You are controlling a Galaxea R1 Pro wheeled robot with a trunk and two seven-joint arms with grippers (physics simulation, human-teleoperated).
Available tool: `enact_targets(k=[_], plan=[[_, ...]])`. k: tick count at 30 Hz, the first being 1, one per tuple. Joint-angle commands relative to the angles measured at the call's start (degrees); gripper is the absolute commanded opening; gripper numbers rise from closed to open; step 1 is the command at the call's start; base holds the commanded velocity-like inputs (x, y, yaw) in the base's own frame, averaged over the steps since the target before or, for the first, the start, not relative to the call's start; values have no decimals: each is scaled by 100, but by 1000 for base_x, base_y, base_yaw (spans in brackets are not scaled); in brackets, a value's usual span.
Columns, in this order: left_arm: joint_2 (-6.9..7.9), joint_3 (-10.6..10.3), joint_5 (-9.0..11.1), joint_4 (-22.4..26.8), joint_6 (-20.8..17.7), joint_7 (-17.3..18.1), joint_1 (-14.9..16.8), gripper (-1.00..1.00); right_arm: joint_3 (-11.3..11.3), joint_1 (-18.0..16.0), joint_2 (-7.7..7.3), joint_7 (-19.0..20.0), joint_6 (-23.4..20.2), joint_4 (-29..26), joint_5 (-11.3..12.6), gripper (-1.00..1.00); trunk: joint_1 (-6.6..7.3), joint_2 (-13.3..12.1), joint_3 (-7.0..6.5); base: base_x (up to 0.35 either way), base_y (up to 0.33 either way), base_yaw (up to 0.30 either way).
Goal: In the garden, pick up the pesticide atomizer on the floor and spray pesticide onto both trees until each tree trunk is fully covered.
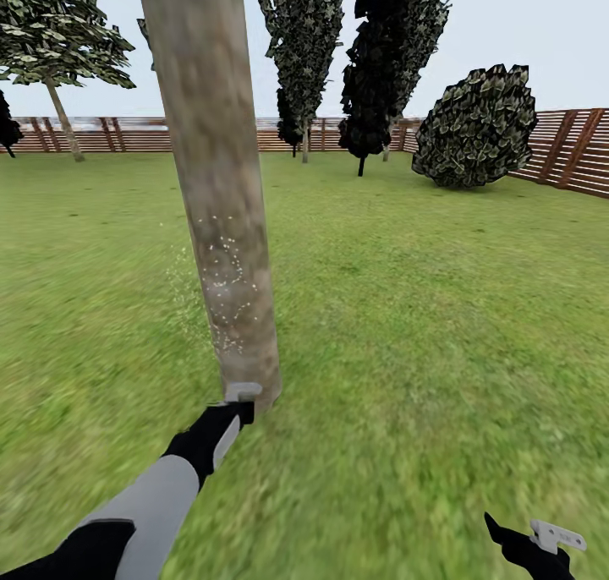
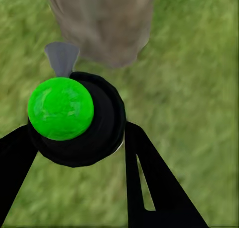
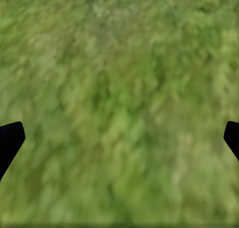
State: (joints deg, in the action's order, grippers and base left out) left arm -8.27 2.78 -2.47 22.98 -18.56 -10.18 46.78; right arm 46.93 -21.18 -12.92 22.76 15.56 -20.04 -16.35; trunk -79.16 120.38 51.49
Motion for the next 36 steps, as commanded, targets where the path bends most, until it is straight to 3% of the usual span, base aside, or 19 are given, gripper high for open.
enact_targets(k=[1,11,21,25,30,36], plan=[[0,-4,15,-7,56,7,-69,-100,0,0,0,0,0,0,0,100,0,0,0,0,0,0],[11,4,18,-28,69,15,-208,-100,9,0,0,-1,0,-18,0,100,0,0,0,248,-126,96],[-11,-1,36,-56,55,16,-209,-100,9,0,-4,0,0,-35,1,100,0,0,0,67,-268,118],[-35,121,182,-51,20,-23,-281,-100,-9,-62,33,61,21,-28,-47,100,0,0,0,0,0,0],[92,109,193,91,82,-16,-344,-100,-8,-32,197,68,48,96,-145,100,0,0,0,0,0,0],[92,48,185,283,68,-1,-354,-100,-16,-26,220,70,53,166,-175,100,0,0,0,-99,38,0]])
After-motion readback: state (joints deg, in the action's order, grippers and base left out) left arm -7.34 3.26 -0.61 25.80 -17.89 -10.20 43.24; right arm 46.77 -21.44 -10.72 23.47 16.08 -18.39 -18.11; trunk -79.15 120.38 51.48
